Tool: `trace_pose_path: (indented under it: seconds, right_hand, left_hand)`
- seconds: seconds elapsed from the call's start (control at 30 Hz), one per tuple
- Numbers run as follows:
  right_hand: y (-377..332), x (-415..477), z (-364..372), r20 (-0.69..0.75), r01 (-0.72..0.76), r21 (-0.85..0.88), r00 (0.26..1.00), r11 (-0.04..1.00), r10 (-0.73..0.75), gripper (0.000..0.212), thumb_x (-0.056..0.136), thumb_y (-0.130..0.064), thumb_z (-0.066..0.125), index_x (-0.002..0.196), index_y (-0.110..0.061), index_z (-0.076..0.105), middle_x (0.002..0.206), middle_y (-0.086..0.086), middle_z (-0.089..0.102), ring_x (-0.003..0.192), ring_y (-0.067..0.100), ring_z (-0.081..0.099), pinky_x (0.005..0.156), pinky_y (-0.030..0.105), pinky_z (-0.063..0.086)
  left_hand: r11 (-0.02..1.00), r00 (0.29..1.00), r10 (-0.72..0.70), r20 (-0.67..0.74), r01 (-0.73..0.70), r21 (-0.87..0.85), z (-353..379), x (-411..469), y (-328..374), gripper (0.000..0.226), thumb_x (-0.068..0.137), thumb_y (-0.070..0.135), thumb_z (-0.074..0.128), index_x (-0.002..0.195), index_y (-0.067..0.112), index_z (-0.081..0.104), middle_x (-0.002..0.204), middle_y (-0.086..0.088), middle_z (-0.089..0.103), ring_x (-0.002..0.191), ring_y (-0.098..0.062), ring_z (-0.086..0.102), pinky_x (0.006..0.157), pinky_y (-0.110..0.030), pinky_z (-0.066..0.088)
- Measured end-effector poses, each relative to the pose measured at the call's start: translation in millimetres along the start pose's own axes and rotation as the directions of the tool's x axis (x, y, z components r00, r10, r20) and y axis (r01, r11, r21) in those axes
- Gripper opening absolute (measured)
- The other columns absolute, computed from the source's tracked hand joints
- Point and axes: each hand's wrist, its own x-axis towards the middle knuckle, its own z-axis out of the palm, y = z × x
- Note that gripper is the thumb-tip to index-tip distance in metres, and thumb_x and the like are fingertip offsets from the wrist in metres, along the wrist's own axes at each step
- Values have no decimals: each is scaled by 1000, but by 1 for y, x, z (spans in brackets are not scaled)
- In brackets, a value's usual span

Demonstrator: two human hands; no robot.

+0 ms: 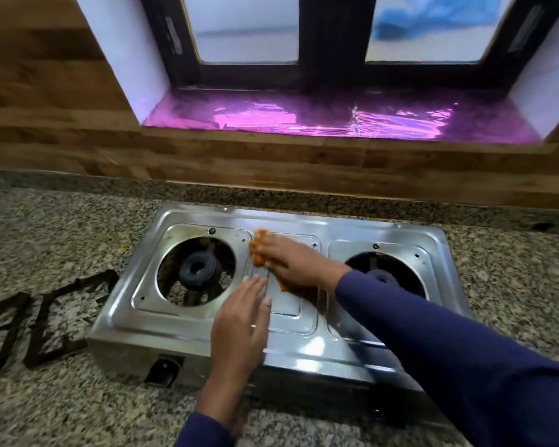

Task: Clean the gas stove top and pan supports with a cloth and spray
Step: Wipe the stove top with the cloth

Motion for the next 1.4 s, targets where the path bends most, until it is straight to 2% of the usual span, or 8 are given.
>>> trace_pose_path:
  seconds: [0.27,0.37,0.47,0.57,0.73,0.93,1.2,1.4]
  right_hand:
    - [-82,-121,45,126,206,153,966,967,-226,41,101,-17,53,142,-16,51,156,3,38,148,11,25,121,31,21]
    - [-75,-130,40,116,124,187,982,975,-147,42,101,-20,50,143,-21,50,157,-2,36,147,7,26,120,29,24]
    - [-59,-117,47,-84,-79,66,993,995,84,45,100,-28,47,146,-27,46,158,-1,35,146,15,29,117,36,29]
    - [-67,-97,59,-305,-332,69,891,941,337,44,95,-25,48,138,-19,55,153,6,42,142,27,37,114,46,34]
    - [-118,-85,93,-225,-190,-10,957,982,183,51,86,-17,54,136,-12,54,148,14,46,138,34,40,114,47,33]
    - [-126,-123,84,-200,-154,-10,968,988,149,62,72,-2,64,133,-6,58,146,19,48,134,37,44,112,44,34]
    - [-98,-177,71,-486,-492,59,745,868,456,36,90,-16,60,126,-18,64,136,0,58,132,21,49,110,38,39]
    - [-145,-93,102,-418,-337,-25,859,941,296,42,81,-13,62,123,-13,62,132,11,57,123,31,50,107,38,41]
  left_hand:
    - [987,990,-143,4,143,-68,-48,2,-45,56,96,54,29,128,23,62,127,10,62,119,-6,55,95,-32,49]
    - [984,988,-134,81,142,-103,-45,-3,-44,58,95,56,27,128,24,62,126,10,63,118,-6,56,96,-33,49]
    - [987,985,-113,134,126,-100,-41,-6,-44,60,95,56,26,131,21,60,129,8,62,121,-6,53,101,-32,46]
    - [969,978,-145,148,171,-179,-41,-4,-42,62,95,57,26,132,20,59,129,5,62,122,-10,54,102,-33,45]
    - [957,970,-175,167,208,-205,-40,5,-46,52,101,49,31,128,17,60,125,-3,64,117,-18,58,98,-35,45]
    - [954,963,-198,183,232,-187,-30,17,-48,79,89,70,19,125,15,64,125,-6,65,118,-24,58,98,-40,45]
    - [839,916,-277,291,378,-390,-43,26,-55,94,77,82,17,124,17,63,122,-4,67,118,-17,59,108,-39,39]
    - [793,884,-236,403,414,-446,-52,26,-63,72,96,57,22,127,5,60,124,-11,64,118,-20,59,106,-33,39]
